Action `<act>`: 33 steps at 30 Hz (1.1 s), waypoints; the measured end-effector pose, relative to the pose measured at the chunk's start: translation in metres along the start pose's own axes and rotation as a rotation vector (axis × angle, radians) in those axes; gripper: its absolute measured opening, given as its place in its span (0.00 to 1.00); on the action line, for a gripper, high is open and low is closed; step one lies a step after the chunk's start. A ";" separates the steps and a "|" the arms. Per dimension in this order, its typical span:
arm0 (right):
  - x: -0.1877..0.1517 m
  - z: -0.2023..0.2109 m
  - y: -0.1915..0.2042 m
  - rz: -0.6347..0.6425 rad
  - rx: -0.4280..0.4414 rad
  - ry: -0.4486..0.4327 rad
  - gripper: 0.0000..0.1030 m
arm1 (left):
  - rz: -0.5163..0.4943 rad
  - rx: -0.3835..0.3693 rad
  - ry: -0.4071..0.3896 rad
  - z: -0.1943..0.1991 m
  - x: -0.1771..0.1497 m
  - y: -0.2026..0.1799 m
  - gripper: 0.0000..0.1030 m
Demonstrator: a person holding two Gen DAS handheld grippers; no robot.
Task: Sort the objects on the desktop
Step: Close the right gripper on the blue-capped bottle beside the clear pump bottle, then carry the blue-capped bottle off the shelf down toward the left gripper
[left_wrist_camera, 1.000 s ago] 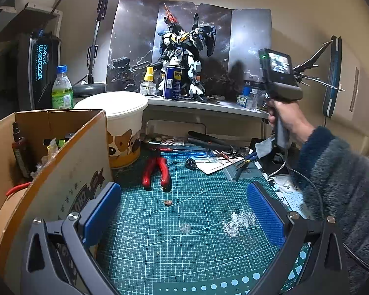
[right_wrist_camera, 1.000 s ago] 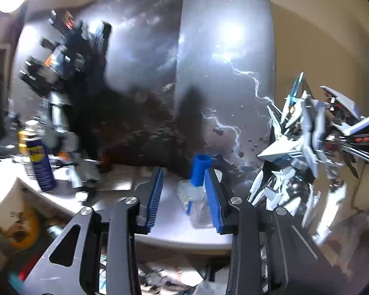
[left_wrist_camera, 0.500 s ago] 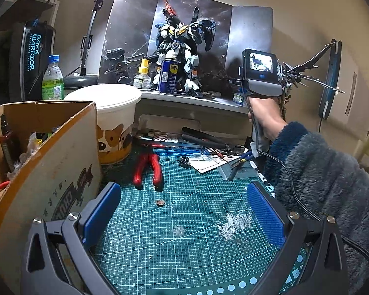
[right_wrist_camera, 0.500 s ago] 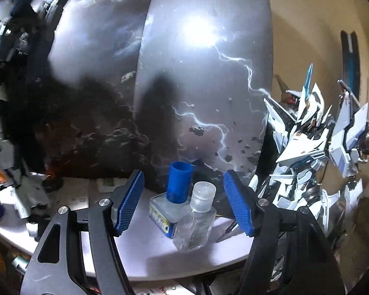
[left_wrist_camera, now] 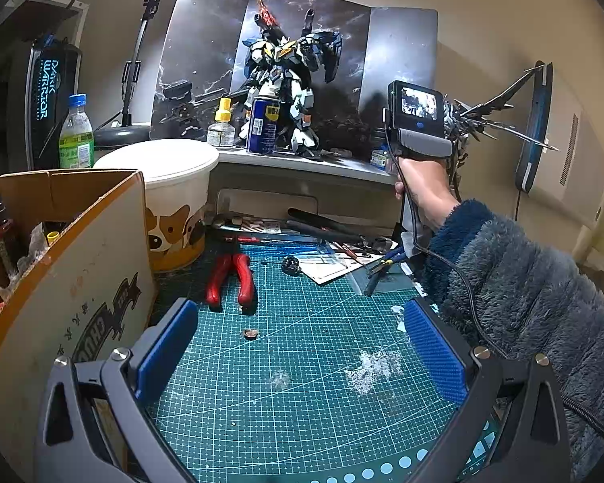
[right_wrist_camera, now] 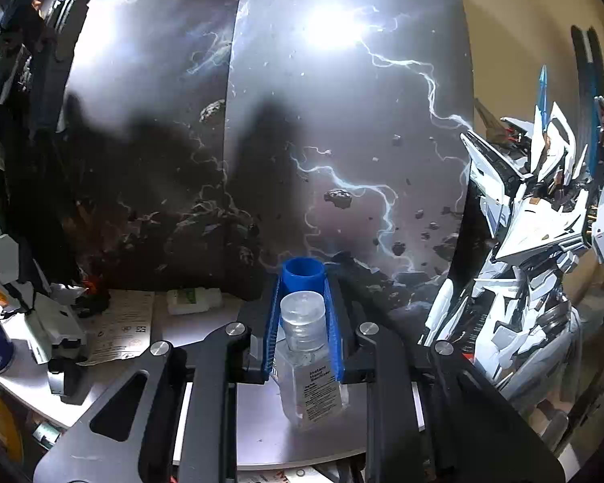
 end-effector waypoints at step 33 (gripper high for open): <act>0.024 0.109 0.048 0.148 0.258 -0.052 0.19 | -0.029 0.005 -0.059 0.056 0.004 -0.007 1.00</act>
Point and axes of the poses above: each gripper's, at about its wrist camera, not at the fingertips, and z roughly against the way its jaws point, y to its left, x to its top, the point moved 4 cm from there along -z, roughly the way its jaws point
